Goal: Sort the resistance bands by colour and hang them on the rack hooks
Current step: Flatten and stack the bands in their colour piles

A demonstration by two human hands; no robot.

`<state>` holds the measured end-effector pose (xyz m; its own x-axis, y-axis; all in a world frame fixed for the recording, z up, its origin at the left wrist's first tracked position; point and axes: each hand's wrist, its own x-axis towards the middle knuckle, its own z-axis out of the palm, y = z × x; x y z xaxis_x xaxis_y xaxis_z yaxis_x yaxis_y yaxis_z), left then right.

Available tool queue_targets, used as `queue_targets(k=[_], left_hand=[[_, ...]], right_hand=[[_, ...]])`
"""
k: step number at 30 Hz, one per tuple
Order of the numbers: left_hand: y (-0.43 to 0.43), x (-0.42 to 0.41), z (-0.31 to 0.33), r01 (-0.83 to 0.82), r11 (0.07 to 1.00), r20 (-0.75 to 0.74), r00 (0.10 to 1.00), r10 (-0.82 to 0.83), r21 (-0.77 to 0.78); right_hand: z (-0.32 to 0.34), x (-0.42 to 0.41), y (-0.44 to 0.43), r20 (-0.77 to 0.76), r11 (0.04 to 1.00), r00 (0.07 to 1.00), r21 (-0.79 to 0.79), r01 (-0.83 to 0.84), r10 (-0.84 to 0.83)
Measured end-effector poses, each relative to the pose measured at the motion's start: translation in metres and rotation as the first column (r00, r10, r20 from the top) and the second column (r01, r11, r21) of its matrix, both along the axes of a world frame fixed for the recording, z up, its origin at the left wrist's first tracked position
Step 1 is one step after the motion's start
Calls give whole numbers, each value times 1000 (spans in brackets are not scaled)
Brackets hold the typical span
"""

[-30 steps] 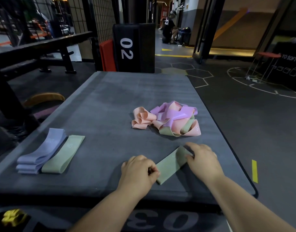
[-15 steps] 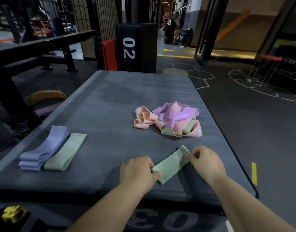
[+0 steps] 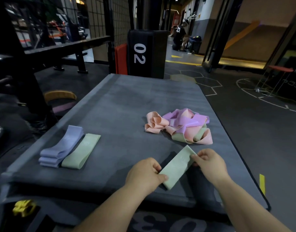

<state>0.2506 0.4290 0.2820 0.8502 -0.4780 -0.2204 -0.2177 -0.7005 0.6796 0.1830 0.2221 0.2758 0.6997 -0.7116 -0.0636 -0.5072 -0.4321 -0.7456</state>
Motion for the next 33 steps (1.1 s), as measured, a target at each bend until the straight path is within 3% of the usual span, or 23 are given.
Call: queue_targets(k=[8, 17, 33], left_hand=[[53, 21, 9, -197, 978, -89, 977, 191, -66], [137, 52, 25, -415, 907, 41, 907, 418, -71], [197, 72, 9, -723, 635, -65, 672, 737, -273]], right_hand=[[5, 44, 48, 13, 993, 994, -32, -110, 110], [21, 137, 142, 10, 940, 946, -113, -321, 324], [21, 220, 231, -111, 867, 879, -146, -477, 465]])
